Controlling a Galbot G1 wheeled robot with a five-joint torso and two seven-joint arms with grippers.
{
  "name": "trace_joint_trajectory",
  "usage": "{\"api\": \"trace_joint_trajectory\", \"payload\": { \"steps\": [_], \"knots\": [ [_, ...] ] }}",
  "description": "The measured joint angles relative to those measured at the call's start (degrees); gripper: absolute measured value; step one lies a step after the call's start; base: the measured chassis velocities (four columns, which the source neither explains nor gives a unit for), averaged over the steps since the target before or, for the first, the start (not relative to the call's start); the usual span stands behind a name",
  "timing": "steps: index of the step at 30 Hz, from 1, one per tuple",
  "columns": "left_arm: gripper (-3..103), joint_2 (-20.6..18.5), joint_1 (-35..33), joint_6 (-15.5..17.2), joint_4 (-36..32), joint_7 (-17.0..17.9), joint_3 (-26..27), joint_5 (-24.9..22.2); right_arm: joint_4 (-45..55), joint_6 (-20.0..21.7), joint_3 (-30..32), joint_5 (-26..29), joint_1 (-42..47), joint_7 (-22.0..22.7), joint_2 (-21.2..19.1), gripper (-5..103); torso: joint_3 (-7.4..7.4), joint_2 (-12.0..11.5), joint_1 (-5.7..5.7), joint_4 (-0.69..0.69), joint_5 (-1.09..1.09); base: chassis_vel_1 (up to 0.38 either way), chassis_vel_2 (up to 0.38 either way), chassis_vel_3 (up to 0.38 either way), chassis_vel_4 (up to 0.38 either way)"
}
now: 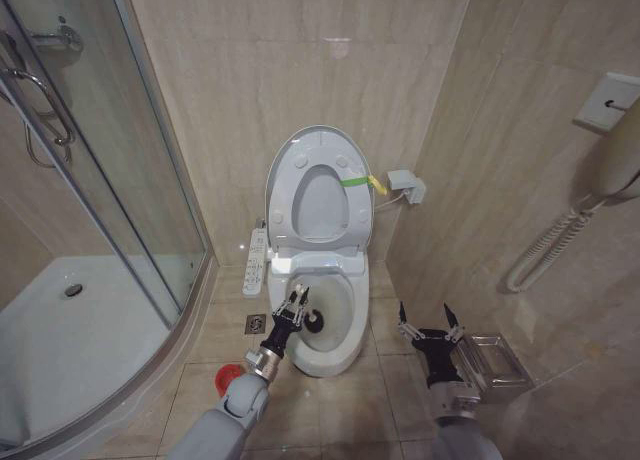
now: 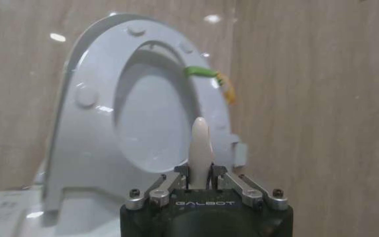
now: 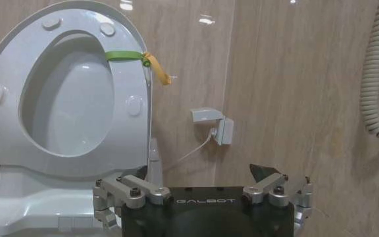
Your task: Open the toilet lid, clean the toilet bowl with a toilet brush, close the toilet lid, and flush.
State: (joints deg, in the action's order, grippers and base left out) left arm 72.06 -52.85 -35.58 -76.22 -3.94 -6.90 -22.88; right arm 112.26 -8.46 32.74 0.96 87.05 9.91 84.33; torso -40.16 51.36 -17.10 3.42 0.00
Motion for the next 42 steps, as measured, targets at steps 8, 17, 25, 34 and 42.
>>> {"api": "trace_joint_trajectory", "payload": {
  "steps": [8,17,25,34,42],
  "knots": [
    [21,0.60,0.74,0.90,0.28,0.00,-2.56,0.11,0.00,0.00,0.00,0.00,0.00,0.00,0.00,100,0.00,0.00,0.00,0.01,0.00,0.000,0.000,0.000,0.000],
    [21,2.71,4.77,0.52,9.32,-2.50,-4.35,-4.52,0.00,0.00,0.01,0.00,0.00,0.00,0.00,100,0.00,-0.01,0.00,0.00,0.01,0.000,0.000,0.000,0.000],
    [21,3.80,8.07,-1.08,17.14,-3.86,-2.94,-6.28,0.00,0.00,0.00,0.00,0.00,0.00,0.00,100,0.00,-0.01,0.00,0.01,0.00,0.000,0.000,0.000,0.000],
    [21,0.93,5.60,0.53,5.85,-1.39,-0.26,-1.78,0.00,0.00,0.00,0.00,0.00,0.00,0.00,100,0.00,-0.01,0.00,0.00,0.00,0.000,0.000,0.000,0.000],
    [21,-1.61,2.36,6.20,-6.17,2.84,1.38,1.54,0.00,0.00,0.00,0.00,0.00,0.00,0.00,100,0.00,-0.01,0.00,0.01,0.00,0.000,0.000,0.000,0.000]
  ]
}}
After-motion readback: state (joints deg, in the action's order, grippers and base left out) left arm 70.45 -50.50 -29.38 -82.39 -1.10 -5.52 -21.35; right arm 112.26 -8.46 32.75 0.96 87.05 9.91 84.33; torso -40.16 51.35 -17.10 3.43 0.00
